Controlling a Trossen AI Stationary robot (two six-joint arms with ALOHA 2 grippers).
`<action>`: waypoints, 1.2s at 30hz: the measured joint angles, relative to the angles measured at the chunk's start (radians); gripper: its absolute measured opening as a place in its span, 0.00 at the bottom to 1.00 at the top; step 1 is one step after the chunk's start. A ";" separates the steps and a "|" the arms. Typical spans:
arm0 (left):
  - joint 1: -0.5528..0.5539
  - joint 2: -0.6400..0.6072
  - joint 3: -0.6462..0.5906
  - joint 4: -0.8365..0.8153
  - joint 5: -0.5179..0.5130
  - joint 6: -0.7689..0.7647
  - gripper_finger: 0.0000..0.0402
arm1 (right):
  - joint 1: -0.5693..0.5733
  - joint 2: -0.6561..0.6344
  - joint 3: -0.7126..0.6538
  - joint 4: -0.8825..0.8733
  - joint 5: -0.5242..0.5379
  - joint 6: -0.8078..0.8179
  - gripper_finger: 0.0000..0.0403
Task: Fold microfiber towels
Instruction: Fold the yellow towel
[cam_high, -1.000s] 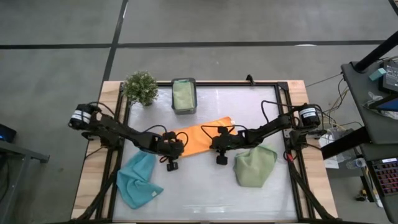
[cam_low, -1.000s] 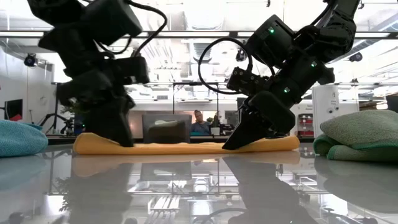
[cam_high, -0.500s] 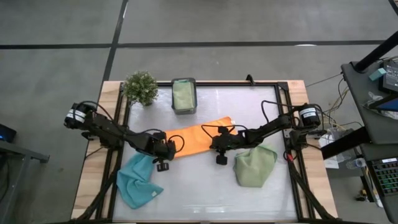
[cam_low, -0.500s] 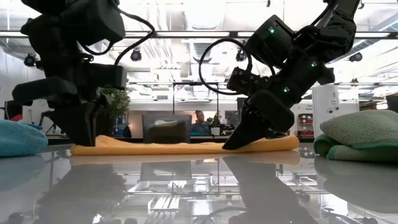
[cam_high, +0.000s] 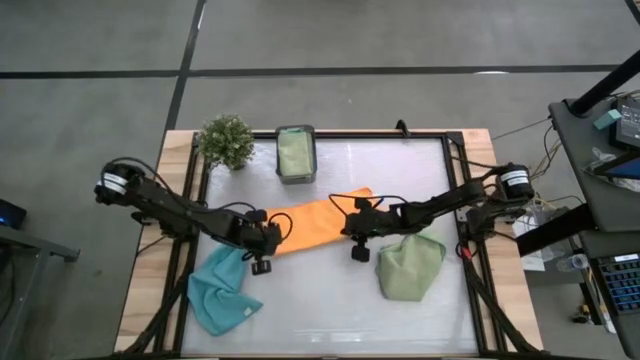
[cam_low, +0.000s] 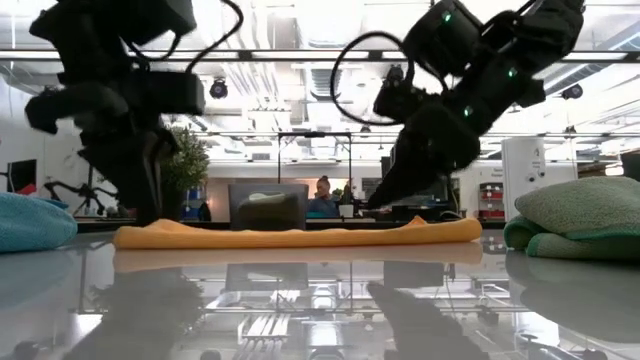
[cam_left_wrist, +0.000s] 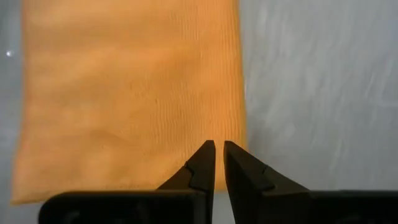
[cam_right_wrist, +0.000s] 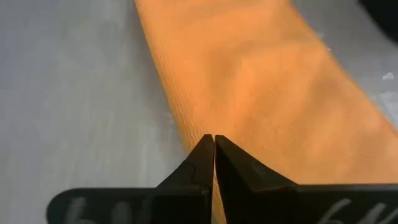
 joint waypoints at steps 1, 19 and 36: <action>0.000 -0.014 0.000 0.003 -0.014 0.000 0.05 | -0.003 -0.016 0.000 0.000 0.000 0.018 0.02; 0.001 -0.004 0.000 0.150 -0.239 -0.001 0.05 | -0.240 -0.324 0.003 -0.532 -0.112 0.388 0.32; 0.000 0.012 -0.014 0.154 -0.248 -0.005 0.05 | -0.512 -0.202 -0.046 -0.596 -0.349 0.286 0.62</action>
